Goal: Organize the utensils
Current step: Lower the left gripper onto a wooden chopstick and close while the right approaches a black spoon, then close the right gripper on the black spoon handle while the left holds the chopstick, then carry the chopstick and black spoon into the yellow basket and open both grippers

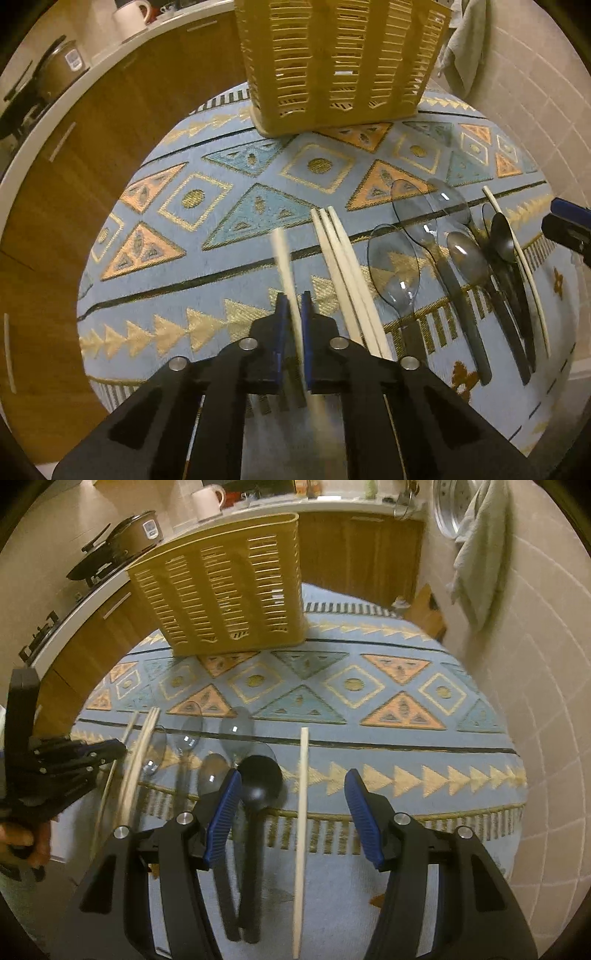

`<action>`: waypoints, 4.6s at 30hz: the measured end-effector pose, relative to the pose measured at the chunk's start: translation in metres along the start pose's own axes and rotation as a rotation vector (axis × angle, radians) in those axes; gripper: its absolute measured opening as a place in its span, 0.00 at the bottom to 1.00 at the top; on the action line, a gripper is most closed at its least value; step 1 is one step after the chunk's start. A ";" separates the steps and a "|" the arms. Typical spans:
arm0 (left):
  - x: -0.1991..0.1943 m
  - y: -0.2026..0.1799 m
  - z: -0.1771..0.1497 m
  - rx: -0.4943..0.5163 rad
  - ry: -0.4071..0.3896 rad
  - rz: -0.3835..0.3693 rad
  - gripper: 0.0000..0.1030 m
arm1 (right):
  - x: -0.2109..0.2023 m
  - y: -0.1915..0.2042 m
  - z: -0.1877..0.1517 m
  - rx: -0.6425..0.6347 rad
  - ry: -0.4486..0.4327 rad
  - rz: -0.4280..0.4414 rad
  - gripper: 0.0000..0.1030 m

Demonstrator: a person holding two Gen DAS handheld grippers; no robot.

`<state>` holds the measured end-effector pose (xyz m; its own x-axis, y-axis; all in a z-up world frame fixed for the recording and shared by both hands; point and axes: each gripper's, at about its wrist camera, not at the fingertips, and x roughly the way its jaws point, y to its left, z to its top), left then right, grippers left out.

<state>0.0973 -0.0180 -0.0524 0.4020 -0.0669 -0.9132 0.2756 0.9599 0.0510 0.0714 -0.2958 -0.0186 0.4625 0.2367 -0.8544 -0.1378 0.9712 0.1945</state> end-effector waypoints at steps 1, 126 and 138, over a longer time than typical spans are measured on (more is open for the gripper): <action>-0.001 0.002 0.000 -0.010 -0.008 -0.018 0.03 | 0.002 -0.001 0.007 0.012 0.027 0.028 0.50; -0.066 0.052 0.171 -0.359 -1.049 -0.066 0.03 | 0.015 0.016 0.188 -0.082 -0.613 0.095 0.04; -0.064 0.058 0.145 -0.361 -1.010 -0.077 0.08 | 0.027 0.004 0.179 -0.069 -0.521 0.172 0.07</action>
<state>0.2141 0.0020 0.0678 0.9756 -0.1662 -0.1437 0.1237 0.9560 -0.2660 0.2406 -0.2806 0.0454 0.7980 0.3910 -0.4586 -0.2982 0.9175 0.2632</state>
